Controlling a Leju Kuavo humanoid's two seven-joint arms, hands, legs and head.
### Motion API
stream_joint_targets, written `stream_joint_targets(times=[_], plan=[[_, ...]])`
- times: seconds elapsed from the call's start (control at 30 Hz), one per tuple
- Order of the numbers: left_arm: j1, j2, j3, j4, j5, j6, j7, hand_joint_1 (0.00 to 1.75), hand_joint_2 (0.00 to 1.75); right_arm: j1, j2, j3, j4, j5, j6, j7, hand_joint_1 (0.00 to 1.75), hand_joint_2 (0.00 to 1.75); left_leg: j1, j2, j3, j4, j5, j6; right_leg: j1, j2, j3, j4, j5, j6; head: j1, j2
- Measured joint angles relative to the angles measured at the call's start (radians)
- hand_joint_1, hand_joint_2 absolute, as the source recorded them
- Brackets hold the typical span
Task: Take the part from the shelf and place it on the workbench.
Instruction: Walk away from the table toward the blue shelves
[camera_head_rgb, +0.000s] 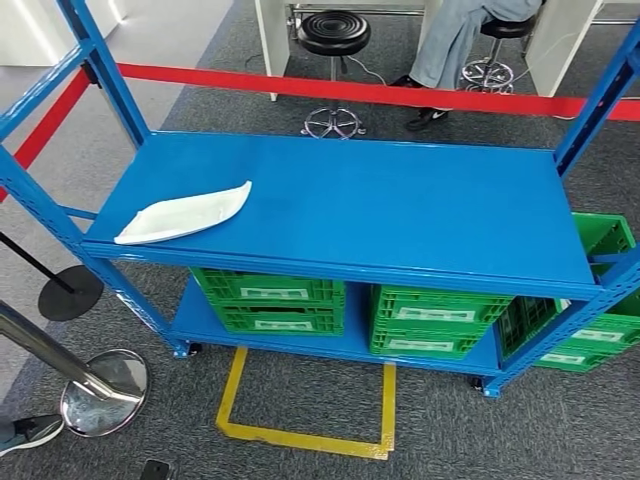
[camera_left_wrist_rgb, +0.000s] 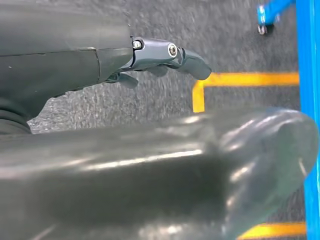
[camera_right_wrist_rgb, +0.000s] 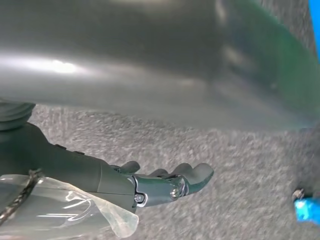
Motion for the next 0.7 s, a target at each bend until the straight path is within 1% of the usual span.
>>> stream_joint_targets(times=[0.03, 0.07, 0.1, 0.13, 0.17, 0.23, 0.27, 0.3, 0.37, 0.4, 0.43, 0.47, 0.5, 0.53, 0.57, 0.6, 0.63, 0.67, 0.7], plan=[[-0.001, 0.000, 0.000, 0.001, -0.003, 0.000, -0.002, 0.00, 0.00, 0.001, 0.000, 0.000, 0.000, 0.000, 0.000, 0.000, 0.00, 0.00, -0.001, 0.030, -0.031, 0.063, -0.029, -0.004, 0.002, -0.015, 0.002, 0.000, -0.002, -0.005, -0.003, 0.000], [-0.002, 0.000, 0.000, 0.001, -0.005, 0.001, -0.004, 0.00, 0.00, 0.003, 0.000, 0.000, 0.000, 0.000, 0.000, -0.001, 0.00, 0.00, 0.001, 0.044, -0.067, 0.133, -0.057, -0.006, 0.004, -0.032, 0.003, -0.001, -0.005, -0.008, -0.005, 0.000], [-0.002, 0.000, 0.000, 0.002, -0.007, 0.001, -0.005, 0.00, 0.00, 0.005, 0.000, 0.000, 0.000, 0.000, 0.000, -0.001, 0.00, 0.00, 0.002, 0.050, -0.097, 0.190, -0.074, -0.008, 0.005, -0.049, 0.005, 0.000, -0.008, -0.011, -0.005, 0.000], [-0.002, 0.000, 0.001, 0.002, -0.007, 0.001, -0.005, 0.00, 0.00, 0.005, 0.000, 0.000, 0.000, 0.000, 0.000, -0.001, 0.00, 0.00, 0.003, 0.052, -0.113, 0.217, -0.072, -0.007, 0.007, -0.064, 0.007, 0.000, -0.011, -0.011, -0.005, 0.000], [-0.002, 0.000, 0.002, 0.003, -0.007, 0.001, -0.006, 0.00, 0.00, 0.004, 0.000, 0.000, 0.000, 0.000, 0.000, -0.001, 0.00, 0.00, 0.002, 0.054, -0.108, 0.204, -0.049, -0.005, 0.008, -0.078, 0.012, 0.000, -0.015, -0.011, -0.005, 0.000], [-0.001, 0.000, 0.003, 0.004, -0.008, 0.001, -0.006, 0.00, 0.00, 0.002, 0.000, 0.000, 0.000, 0.000, 0.000, -0.001, 0.00, 0.00, -0.001, 0.069, -0.060, 0.100, 0.024, 0.006, 0.012, -0.102, 0.025, -0.001, -0.024, -0.009, -0.005, 0.000], [-0.001, 0.000, 0.003, 0.004, -0.008, 0.001, -0.006, 0.00, 0.00, 0.002, 0.000, 0.000, 0.000, 0.000, 0.000, -0.001, 0.00, 0.00, -0.002, 0.078, -0.037, 0.054, 0.051, 0.012, 0.013, -0.109, 0.030, -0.001, -0.027, -0.008, -0.005, 0.000], [-0.001, 0.000, 0.003, 0.004, -0.008, 0.001, -0.006, 0.00, 0.00, 0.001, 0.000, 0.000, 0.000, 0.000, 0.000, -0.001, 0.00, 0.00, -0.004, 0.085, -0.023, 0.025, 0.065, 0.015, 0.013, -0.113, 0.033, -0.002, -0.029, -0.007, -0.005, 0.000], [-0.001, 0.000, 0.003, 0.004, -0.008, 0.001, -0.006, 0.00, 0.00, 0.001, 0.000, 0.000, 0.000, 0.000, 0.000, -0.001, 0.00, 0.00, -0.005, 0.091, -0.017, 0.013, 0.071, 0.017, 0.014, -0.115, 0.034, -0.002, -0.030, -0.007, -0.005, 0.000], [-0.001, 0.000, 0.003, 0.004, -0.008, 0.001, -0.006, 0.00, 0.00, 0.001, 0.000, 0.000, 0.000, 0.000, 0.000, -0.001, 0.00, 0.00, -0.007, 0.102, -0.011, 0.002, 0.073, 0.020, 0.014, -0.116, 0.032, -0.002, -0.031, -0.006, -0.004, 0.000], [-0.002, 0.000, 0.003, 0.004, -0.008, 0.001, -0.006, 0.00, 0.00, 0.001, 0.000, 0.000, 0.000, 0.000, 0.000, -0.001, 0.00, 0.00, -0.011, 0.120, -0.004, -0.011, 0.072, 0.025, 0.014, -0.119, 0.032, -0.002, -0.033, -0.006, -0.004, 0.000], [-0.002, 0.000, 0.003, 0.004, -0.008, 0.001, -0.007, 0.00, 0.00, 0.001, 0.000, 0.000, 0.000, 0.000, 0.000, -0.001, 0.00, 0.00, -0.017, 0.135, 0.006, -0.032, 0.062, 0.034, 0.015, -0.131, 0.040, -0.002, -0.035, 0.000, -0.005, 0.000], [-0.003, 0.000, 0.004, 0.004, -0.009, 0.001, -0.008, 0.00, 0.00, 0.000, 0.000, 0.000, 0.000, 0.000, 0.000, -0.002, 0.00, 0.00, -0.020, 0.138, 0.023, -0.055, 0.053, 0.046, 0.015, -0.134, 0.047, 0.005, -0.041, 0.011, -0.006, 0.000], [-0.004, 0.000, 0.005, 0.004, -0.009, 0.001, -0.009, 0.00, 0.00, -0.003, 0.000, 0.000, 0.000, 0.000, 0.000, -0.002, 0.00, 0.00, -0.020, 0.130, 0.038, -0.070, 0.042, 0.057, 0.014, -0.121, 0.051, 0.024, -0.053, 0.021, -0.006, 0.000], [-0.005, -0.001, 0.006, 0.004, -0.010, 0.001, -0.010, 0.00, 0.00, -0.005, 0.000, 0.000, 0.000, 0.000, 0.000, -0.003, 0.00, 0.00, -0.018, 0.113, 0.052, -0.085, 0.033, 0.067, 0.013, -0.101, 0.042, 0.059, -0.072, 0.032, -0.005, 0.000], [-0.005, -0.002, 0.007, 0.005, -0.011, 0.001, -0.010, 0.00, 0.00, -0.007, 0.000, 0.000, 0.000, -0.001, 0.000, -0.004, 0.00, 0.00, -0.014, 0.097, 0.064, -0.089, 0.032, 0.072, 0.011, -0.068, 0.013, 0.110, -0.097, 0.039, -0.002, 0.000], [-0.006, -0.002, 0.007, 0.005, -0.012, 0.001, -0.010, 0.00, 0.00, -0.005, 0.000, 0.000, 0.000, -0.001, 0.000, -0.004, 0.00, 0.00, -0.013, 0.087, 0.068, -0.089, 0.028, 0.074, 0.010, -0.043, -0.028, 0.169, -0.121, 0.042, 0.001, 0.000], [-0.006, -0.002, 0.007, 0.005, -0.012, 0.001, -0.010, 0.00, 0.00, -0.002, 0.000, 0.000, 0.000, -0.001, 0.000, -0.004, 0.00, 0.00, -0.012, 0.077, 0.072, -0.089, 0.024, 0.073, 0.009, -0.032, -0.070, 0.220, -0.138, 0.046, 0.002, 0.000], [-0.006, -0.002, 0.008, 0.005, -0.013, 0.000, -0.010, 0.00, 0.00, 0.001, 0.000, 0.000, 0.000, -0.001, 0.000, -0.004, 0.00, 0.00, -0.012, 0.067, 0.079, -0.088, 0.018, 0.072, 0.009, -0.028, -0.102, 0.247, -0.141, 0.049, 0.003, 0.000]])
